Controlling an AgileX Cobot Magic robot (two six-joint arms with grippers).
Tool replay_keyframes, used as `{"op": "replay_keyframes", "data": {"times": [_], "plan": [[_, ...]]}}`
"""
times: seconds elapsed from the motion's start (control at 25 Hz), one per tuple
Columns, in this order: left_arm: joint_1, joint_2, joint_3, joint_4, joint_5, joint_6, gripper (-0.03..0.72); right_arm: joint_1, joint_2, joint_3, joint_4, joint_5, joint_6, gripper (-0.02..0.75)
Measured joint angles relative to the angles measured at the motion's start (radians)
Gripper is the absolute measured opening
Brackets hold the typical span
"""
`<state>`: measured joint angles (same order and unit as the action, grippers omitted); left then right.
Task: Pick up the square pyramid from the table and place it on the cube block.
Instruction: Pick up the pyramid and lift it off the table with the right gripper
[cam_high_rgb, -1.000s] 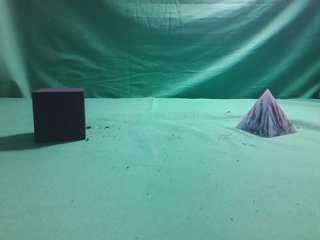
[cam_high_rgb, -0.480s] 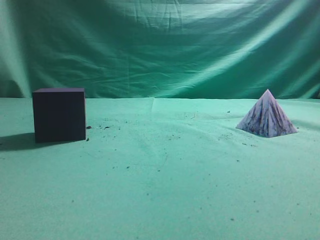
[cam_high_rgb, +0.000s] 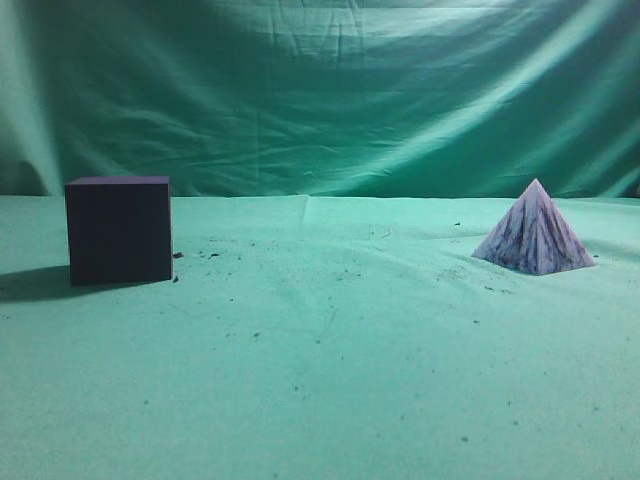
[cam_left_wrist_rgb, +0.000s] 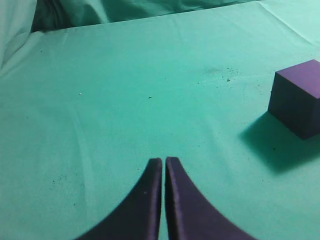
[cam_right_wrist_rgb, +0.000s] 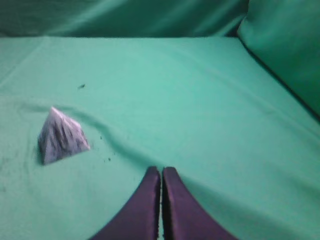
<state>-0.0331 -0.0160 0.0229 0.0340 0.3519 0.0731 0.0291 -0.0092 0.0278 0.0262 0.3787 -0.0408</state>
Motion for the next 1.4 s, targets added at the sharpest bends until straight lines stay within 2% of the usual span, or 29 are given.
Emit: {"op": "replay_keyframes", "data": {"times": [0.12,0.2,0.32,0.36,0.4,0.48,0.64,0.76,1.0,1.08,1.12,1.24,1.28,1.36,1.4], "plan": [[0.000,0.000,0.000,0.000,0.000,0.000,0.000,0.000,0.000,0.002,0.045,-0.138,0.021,0.000],[0.000,0.000,0.000,0.000,0.000,0.000,0.000,0.000,0.000,0.002,0.110,-0.306,0.039,0.000],[0.000,0.000,0.000,0.000,0.000,0.000,0.000,0.000,0.000,-0.011,0.131,-0.390,0.044,0.000],[0.000,0.000,0.000,0.000,0.000,0.000,0.000,0.000,0.000,-0.041,0.135,-0.356,0.046,0.000],[0.000,0.000,0.000,0.000,0.000,0.000,0.000,0.000,0.015,-0.152,0.135,-0.229,0.048,0.000],[0.000,0.000,0.000,0.000,0.000,0.000,0.000,0.000,0.092,-0.275,0.135,-0.055,0.048,0.000],[0.000,0.000,0.000,0.000,0.000,0.000,0.000,0.000,0.299,-0.475,0.133,0.190,0.044,0.000],[0.000,0.000,0.000,0.000,0.000,0.000,0.000,0.000,0.426,-0.569,0.137,0.290,0.026,0.000],[0.000,0.000,0.000,0.000,0.000,0.000,0.000,0.007,0.600,-0.719,0.192,0.397,-0.159,0.000],[0.000,0.000,0.000,0.000,0.000,0.000,0.000,0.046,0.691,-0.779,0.196,0.459,-0.189,0.000],[0.000,0.000,0.000,0.000,0.000,0.000,0.000,0.119,0.786,-0.834,0.198,0.512,-0.201,0.000],[0.000,0.000,0.000,0.000,0.000,0.000,0.000,0.230,0.946,-0.888,0.198,0.562,-0.205,0.000],[0.000,0.000,0.000,0.000,0.000,0.000,0.000,0.256,0.996,-0.900,0.198,0.567,-0.205,0.048],[0.000,0.000,0.000,0.000,0.000,0.000,0.000,0.301,1.111,-0.929,0.198,0.564,-0.207,0.048],[0.000,0.000,0.000,0.000,0.000,0.000,0.000,0.319,1.164,-0.948,0.198,0.552,-0.209,0.099]]}}
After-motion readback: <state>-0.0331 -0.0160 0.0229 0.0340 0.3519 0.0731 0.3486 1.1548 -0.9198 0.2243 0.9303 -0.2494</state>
